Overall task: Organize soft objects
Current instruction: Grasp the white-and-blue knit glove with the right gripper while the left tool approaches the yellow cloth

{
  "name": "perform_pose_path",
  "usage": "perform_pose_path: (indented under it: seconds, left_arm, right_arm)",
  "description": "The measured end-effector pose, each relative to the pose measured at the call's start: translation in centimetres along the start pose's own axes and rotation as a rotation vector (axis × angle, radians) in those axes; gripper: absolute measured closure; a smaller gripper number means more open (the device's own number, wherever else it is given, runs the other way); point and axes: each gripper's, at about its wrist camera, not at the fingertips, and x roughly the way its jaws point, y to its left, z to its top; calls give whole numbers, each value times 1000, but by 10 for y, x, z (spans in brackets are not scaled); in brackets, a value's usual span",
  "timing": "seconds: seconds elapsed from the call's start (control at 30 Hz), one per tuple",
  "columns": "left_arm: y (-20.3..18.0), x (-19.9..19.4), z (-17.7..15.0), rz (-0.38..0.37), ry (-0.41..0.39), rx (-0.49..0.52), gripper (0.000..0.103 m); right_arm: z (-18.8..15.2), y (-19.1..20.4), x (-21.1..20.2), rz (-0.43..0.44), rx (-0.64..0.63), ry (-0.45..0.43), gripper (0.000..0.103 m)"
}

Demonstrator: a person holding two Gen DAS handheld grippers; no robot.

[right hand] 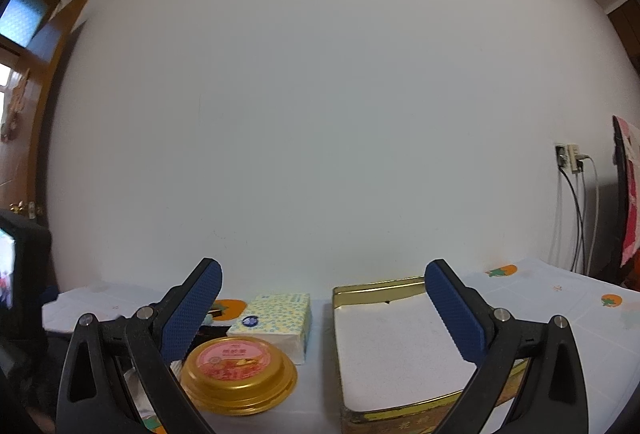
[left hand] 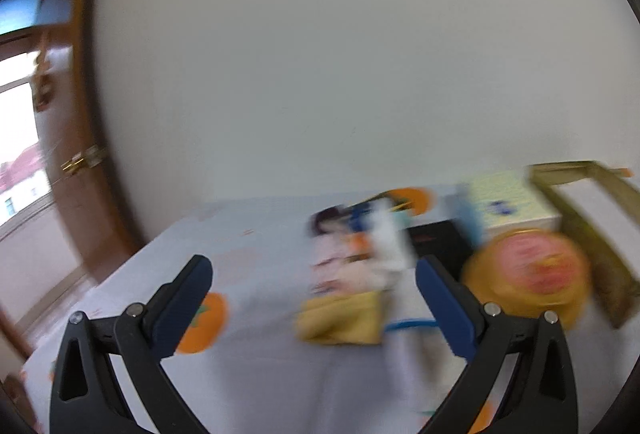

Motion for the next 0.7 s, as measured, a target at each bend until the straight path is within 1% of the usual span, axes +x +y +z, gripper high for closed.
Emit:
perform_pose_path:
  seconds: [0.03, 0.07, 0.13, 0.2, 0.23, 0.27, 0.3, 0.37, 0.4, 0.43, 0.53, 0.6, 0.63, 0.7]
  left_arm:
    - [11, 7, 0, 19, 25, -21, 0]
    - [18, 12, 0, 14, 40, -40, 0]
    - [35, 21, 0, 11, 72, -87, 0]
    - [46, 26, 0, 22, 86, -109, 0]
    - [49, 28, 0, 33, 87, -107, 0]
    - [51, 29, 0, 50, 88, -100, 0]
    - [50, 31, -1, 83, 89, -84, 0]
    - [50, 36, -4, 163, 99, -60, 0]
    - [52, 39, -4, 189, 111, -65, 0]
    - [57, 41, -4, 192, 119, -84, 0]
    - [70, 45, -5, 204, 141, -142, 0]
    - [79, 48, -6, 217, 158, -163, 0]
    - [82, 49, -9, 217, 165, -173, 0]
    - [88, 51, -10, 214, 180, -188, 0]
  right_arm:
    - [0, 3, 2, 18, -12, 23, 1]
    - [-1, 6, 5, 39, -23, 60, 1]
    - [-6, 15, 17, 169, -18, 204, 1]
    - [-12, 28, 20, 272, -18, 280, 1]
    - [-14, 37, 22, 305, -35, 319, 1]
    - [-15, 42, 23, 329, -36, 341, 5]
    - [-18, 50, 25, 379, -22, 383, 10]
    - [-24, 65, 33, 452, -6, 465, 37]
    - [-28, 74, 38, 487, -4, 512, 42]
    - [-32, 84, 43, 514, -6, 550, 47]
    - [-43, 114, 51, 587, -30, 630, 47]
    - [-49, 123, 59, 600, -40, 672, 47]
    - [-54, 128, 66, 588, -36, 700, 47]
    - [-64, 137, 79, 579, -8, 777, 47]
